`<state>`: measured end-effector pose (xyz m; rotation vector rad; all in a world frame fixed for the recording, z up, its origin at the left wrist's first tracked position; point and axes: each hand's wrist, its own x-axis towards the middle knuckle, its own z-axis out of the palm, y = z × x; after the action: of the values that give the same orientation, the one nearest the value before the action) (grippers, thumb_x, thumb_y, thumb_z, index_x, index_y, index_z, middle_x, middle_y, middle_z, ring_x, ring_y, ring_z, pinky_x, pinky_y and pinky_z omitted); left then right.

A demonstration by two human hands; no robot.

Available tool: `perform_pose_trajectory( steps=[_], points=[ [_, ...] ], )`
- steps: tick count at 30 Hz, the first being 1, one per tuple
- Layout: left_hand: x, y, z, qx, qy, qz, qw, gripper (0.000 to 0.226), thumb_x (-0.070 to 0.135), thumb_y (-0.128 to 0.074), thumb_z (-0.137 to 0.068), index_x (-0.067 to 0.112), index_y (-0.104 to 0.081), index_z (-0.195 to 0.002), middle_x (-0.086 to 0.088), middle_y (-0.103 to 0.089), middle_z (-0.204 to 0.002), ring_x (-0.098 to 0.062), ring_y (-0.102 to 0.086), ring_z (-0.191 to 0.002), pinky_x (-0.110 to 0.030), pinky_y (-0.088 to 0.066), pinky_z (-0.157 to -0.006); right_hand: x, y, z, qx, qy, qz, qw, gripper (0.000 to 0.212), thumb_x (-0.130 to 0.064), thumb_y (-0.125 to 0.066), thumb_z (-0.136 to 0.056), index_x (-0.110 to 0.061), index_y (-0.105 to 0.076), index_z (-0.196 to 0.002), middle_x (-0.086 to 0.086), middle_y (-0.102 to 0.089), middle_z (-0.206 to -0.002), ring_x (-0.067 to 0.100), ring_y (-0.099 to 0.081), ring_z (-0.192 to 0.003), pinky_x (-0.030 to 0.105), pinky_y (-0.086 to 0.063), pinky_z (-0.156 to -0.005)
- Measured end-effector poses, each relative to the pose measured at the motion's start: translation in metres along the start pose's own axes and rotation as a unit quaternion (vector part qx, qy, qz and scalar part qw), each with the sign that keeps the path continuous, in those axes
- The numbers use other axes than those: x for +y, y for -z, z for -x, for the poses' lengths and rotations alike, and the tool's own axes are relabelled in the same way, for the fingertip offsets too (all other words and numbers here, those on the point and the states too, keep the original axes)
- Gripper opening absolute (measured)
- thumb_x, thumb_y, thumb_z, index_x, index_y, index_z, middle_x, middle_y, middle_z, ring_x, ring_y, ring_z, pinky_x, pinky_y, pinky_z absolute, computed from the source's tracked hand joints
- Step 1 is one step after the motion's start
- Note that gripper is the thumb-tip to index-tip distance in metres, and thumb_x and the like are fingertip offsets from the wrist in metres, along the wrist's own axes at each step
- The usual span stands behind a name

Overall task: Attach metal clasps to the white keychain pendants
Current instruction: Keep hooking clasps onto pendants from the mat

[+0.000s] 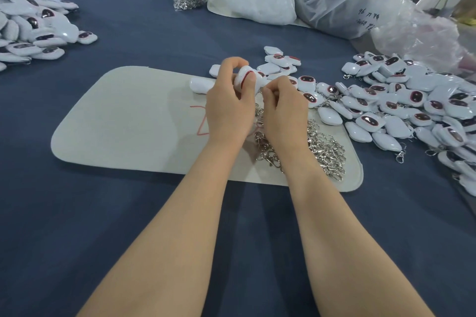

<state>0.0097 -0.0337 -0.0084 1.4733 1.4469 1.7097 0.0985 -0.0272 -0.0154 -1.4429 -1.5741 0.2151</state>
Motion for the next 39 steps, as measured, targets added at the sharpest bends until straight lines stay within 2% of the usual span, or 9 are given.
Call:
perform_pose_trajectory(
  steps=[8, 12, 14, 17, 21, 25, 31, 35, 39],
  points=[
    [0.000, -0.001, 0.003, -0.028, -0.106, -0.075, 0.991, 0.017, 0.020, -0.051, -0.095, 0.016, -0.057, -0.111, 0.014, -0.056, -0.089, -0.016, -0.055, -0.079, -0.027, -0.042, -0.069, 0.002, 0.002, 0.002, -0.017, -0.001, -0.002, 1.000, 0.015, -0.009, -0.045, -0.095, -0.001, -0.057, -0.089, 0.006, -0.059, -0.078, 0.024, -0.049, -0.073, 0.029, -0.030, -0.061],
    [0.003, 0.000, -0.002, 0.006, 0.076, 0.080, 0.994, 0.007, 0.020, -0.052, -0.095, 0.021, -0.051, -0.101, 0.008, -0.059, -0.085, -0.008, -0.058, -0.066, -0.024, -0.048, -0.070, -0.003, -0.001, 0.001, 0.013, -0.035, -0.087, 0.996, 0.009, -0.008, -0.051, -0.094, -0.006, -0.059, -0.094, -0.011, -0.055, -0.079, 0.008, -0.050, -0.073, 0.011, -0.037, -0.065],
    [0.002, 0.002, -0.008, 0.028, 0.212, 0.183, 0.959, 0.007, 0.019, -0.053, -0.095, 0.015, -0.052, -0.100, 0.004, -0.057, -0.076, -0.006, -0.054, -0.051, -0.022, -0.050, -0.060, -0.006, -0.002, 0.000, 0.002, -0.037, -0.125, 0.991, 0.009, -0.008, -0.053, -0.093, -0.008, -0.061, -0.097, -0.015, -0.056, -0.081, 0.000, -0.052, -0.073, 0.004, -0.038, -0.070],
    [0.000, 0.006, -0.013, 0.009, 0.349, 0.326, 0.878, 0.009, 0.014, -0.052, -0.096, 0.006, -0.056, -0.097, -0.004, -0.052, -0.074, -0.007, -0.047, -0.047, -0.016, -0.044, -0.046, -0.008, -0.002, 0.000, -0.013, -0.041, -0.162, 0.986, 0.011, -0.007, -0.053, -0.093, -0.015, -0.060, -0.092, -0.018, -0.058, -0.079, -0.004, -0.055, -0.076, 0.008, -0.043, -0.075],
    [0.000, 0.008, -0.013, -0.011, 0.424, 0.402, 0.812, 0.010, 0.013, -0.054, -0.095, 0.009, -0.057, -0.087, -0.011, -0.058, -0.095, -0.005, -0.047, -0.044, -0.013, -0.045, -0.043, -0.010, -0.002, 0.001, -0.004, -0.043, -0.188, 0.981, 0.021, -0.009, -0.053, -0.093, -0.026, -0.055, -0.083, -0.019, -0.059, -0.076, -0.006, -0.056, -0.074, 0.011, -0.045, -0.076],
    [0.000, 0.009, -0.013, -0.017, 0.450, 0.428, 0.784, 0.016, 0.012, -0.056, -0.094, 0.009, -0.055, -0.078, -0.009, -0.061, -0.086, -0.004, -0.048, -0.038, -0.012, -0.046, -0.042, -0.010, -0.003, 0.001, -0.002, -0.034, -0.194, 0.980, 0.015, -0.012, -0.051, -0.095, -0.023, -0.053, -0.085, -0.017, -0.056, -0.074, -0.001, -0.053, -0.071, 0.018, -0.044, -0.074],
    [0.002, 0.008, -0.012, -0.024, 0.451, 0.397, 0.799, 0.008, 0.013, -0.057, -0.093, 0.011, -0.059, -0.087, -0.007, -0.061, -0.088, -0.002, -0.047, -0.037, -0.013, -0.046, -0.041, -0.009, -0.002, 0.001, -0.003, -0.011, -0.172, 0.985, 0.011, -0.012, -0.046, -0.097, -0.015, -0.048, -0.087, -0.015, -0.049, -0.069, -0.002, -0.043, -0.061, 0.012, -0.037, -0.063],
    [0.003, 0.007, -0.011, 0.012, 0.371, 0.324, 0.870, 0.009, 0.013, -0.055, -0.095, 0.010, -0.058, -0.087, 0.001, -0.054, -0.063, -0.004, -0.048, -0.040, -0.014, -0.043, -0.043, -0.007, -0.002, 0.000, -0.032, -0.014, -0.137, 0.990, 0.009, -0.012, -0.045, -0.097, -0.013, -0.047, -0.089, -0.008, -0.052, -0.072, 0.018, -0.052, -0.071, 0.027, -0.043, -0.070],
    [0.005, 0.005, -0.008, 0.042, 0.293, 0.239, 0.925, 0.013, 0.017, -0.055, -0.094, 0.011, -0.059, -0.104, 0.002, -0.055, -0.072, -0.008, -0.052, -0.050, -0.021, -0.049, -0.058, -0.004, -0.001, -0.002, -0.036, -0.010, -0.112, 0.993, 0.009, -0.011, -0.044, -0.097, -0.014, -0.047, -0.089, -0.013, -0.051, -0.070, 0.005, -0.047, -0.064, 0.014, -0.037, -0.063]
  ],
)
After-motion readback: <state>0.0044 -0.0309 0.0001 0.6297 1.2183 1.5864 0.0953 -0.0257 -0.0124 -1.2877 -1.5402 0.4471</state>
